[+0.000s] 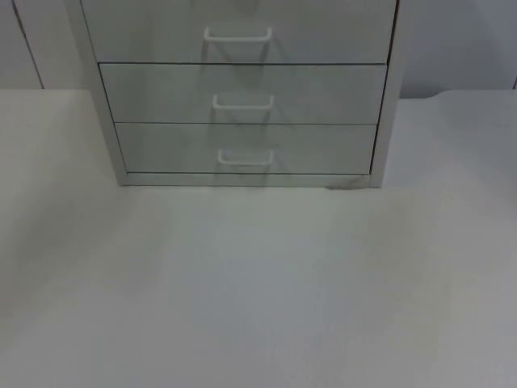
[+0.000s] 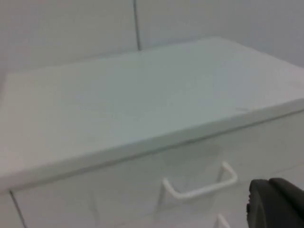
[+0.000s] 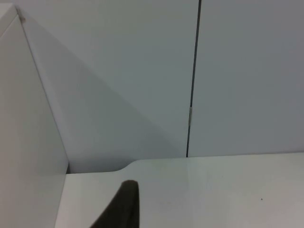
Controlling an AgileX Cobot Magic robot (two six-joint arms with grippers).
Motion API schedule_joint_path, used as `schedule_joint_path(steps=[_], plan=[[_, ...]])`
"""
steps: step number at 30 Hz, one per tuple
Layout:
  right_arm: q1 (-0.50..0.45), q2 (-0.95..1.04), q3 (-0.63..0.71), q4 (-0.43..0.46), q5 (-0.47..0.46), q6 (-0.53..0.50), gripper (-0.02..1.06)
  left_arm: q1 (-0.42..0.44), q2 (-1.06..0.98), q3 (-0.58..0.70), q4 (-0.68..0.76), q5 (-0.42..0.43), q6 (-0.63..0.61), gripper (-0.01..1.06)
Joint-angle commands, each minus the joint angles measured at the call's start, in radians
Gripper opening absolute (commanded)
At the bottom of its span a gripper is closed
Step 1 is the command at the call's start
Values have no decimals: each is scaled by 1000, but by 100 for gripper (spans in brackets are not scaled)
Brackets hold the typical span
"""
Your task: Open the drawer with the left hand, place the block into the drawer with the right hand, then close the drawer with the left hand.
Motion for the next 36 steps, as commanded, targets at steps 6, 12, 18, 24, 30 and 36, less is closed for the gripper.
schedule_joint_path(steps=[6,12,18,24,30,36], plan=[[-5,-6,2,-1,-6,-5,103,26,13,-2,-210,31,244,0],[-5,-6,2,-1,-9,-5,103,26,16,-30,-724,-51,1043,0],[-5,-6,2,-1,-9,-5,103,26,0,-72,-724,-57,1054,0],[-5,-6,2,-1,-9,-5,103,26,2,-77,-724,-46,1075,0],[-5,-6,2,-1,-9,-5,103,28,2,-77,-724,-32,1066,0],[-5,-6,2,-1,-7,-5,103,28,2,-79,-669,-115,868,0]])
